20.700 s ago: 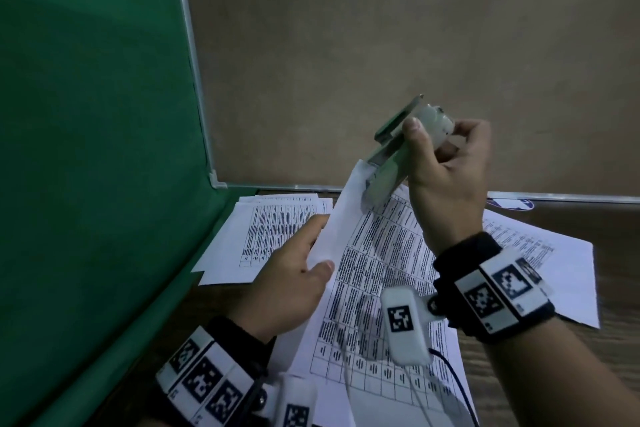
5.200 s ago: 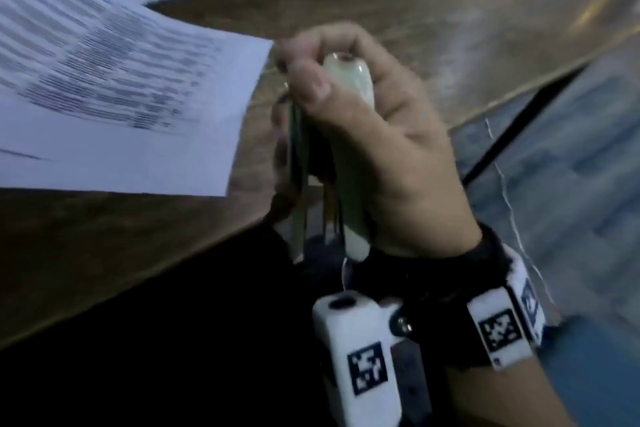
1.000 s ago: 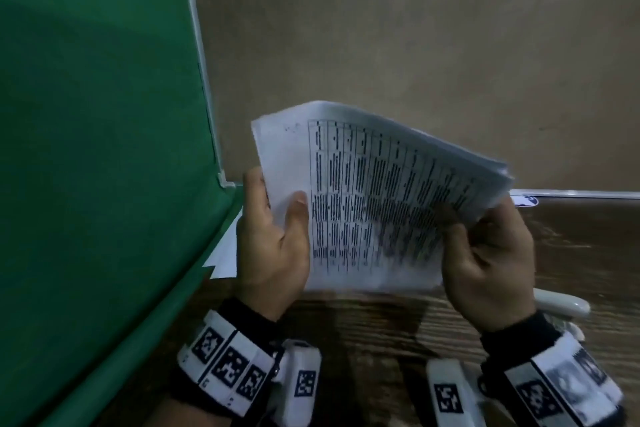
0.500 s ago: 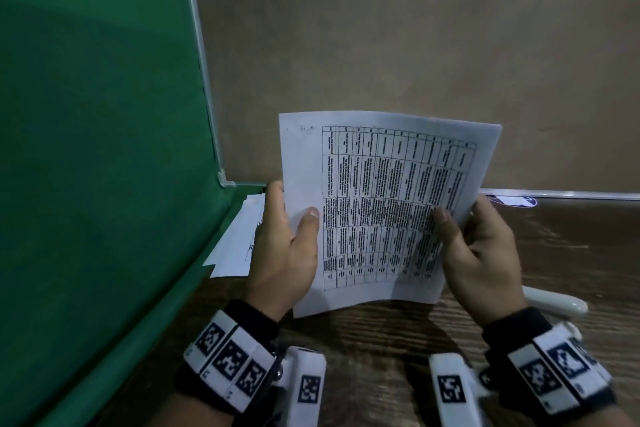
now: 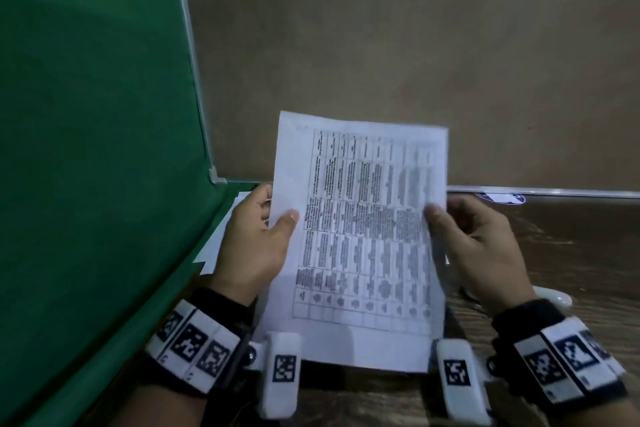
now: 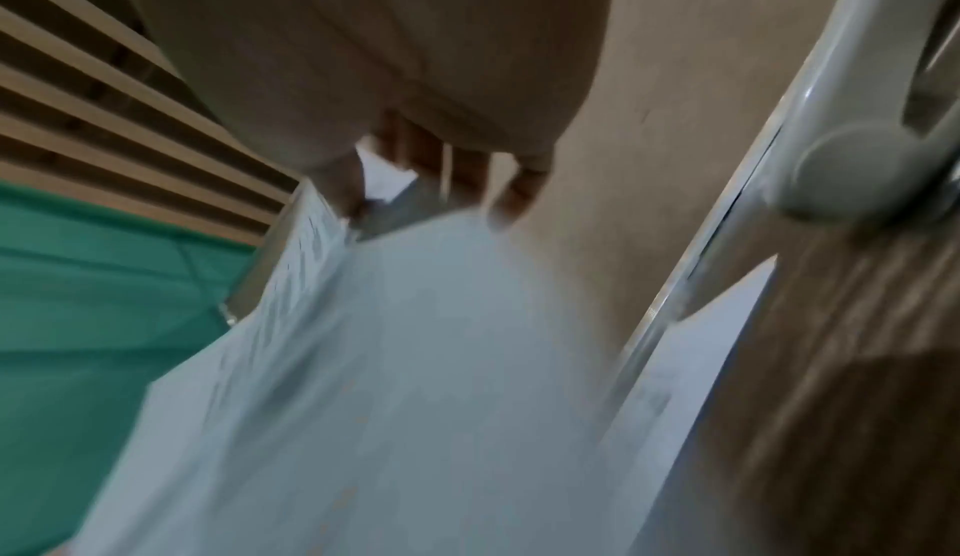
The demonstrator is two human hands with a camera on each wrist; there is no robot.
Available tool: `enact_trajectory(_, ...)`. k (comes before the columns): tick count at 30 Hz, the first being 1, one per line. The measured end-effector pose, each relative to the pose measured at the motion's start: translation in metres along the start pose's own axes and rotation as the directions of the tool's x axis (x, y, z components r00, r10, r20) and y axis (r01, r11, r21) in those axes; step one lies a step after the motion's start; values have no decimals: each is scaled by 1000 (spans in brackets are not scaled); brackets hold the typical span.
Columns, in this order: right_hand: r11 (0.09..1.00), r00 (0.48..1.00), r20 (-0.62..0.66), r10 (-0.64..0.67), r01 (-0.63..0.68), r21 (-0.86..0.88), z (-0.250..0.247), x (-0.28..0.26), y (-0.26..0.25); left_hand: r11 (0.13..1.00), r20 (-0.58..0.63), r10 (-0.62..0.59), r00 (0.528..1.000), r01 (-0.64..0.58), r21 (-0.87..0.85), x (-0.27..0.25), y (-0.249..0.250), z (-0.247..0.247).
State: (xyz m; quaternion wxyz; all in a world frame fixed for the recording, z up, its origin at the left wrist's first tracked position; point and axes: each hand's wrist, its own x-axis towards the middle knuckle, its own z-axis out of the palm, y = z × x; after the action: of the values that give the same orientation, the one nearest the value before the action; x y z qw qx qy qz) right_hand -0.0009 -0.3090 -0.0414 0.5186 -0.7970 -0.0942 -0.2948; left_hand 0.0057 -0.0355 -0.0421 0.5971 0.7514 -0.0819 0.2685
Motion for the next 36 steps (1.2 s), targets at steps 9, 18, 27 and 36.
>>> enact_trajectory(9,277,714,19,700,-247,-929,-54,16,45,993,-51,10,999,-4,118,4,-17,-8)
enact_trajectory(18,668,924,-43,381,-307,-678,-50,15,52,993,32,25,999,-28,114,-2,-11,0)
enact_trajectory(27,611,974,-96,203,-50,790,22,24,-32,981,238,52,970,-94,171,-12,-1,11)
enact_trajectory(36,541,984,-155,84,86,837,74,55,-76,997,271,47,961,-62,45,-15,2,14)
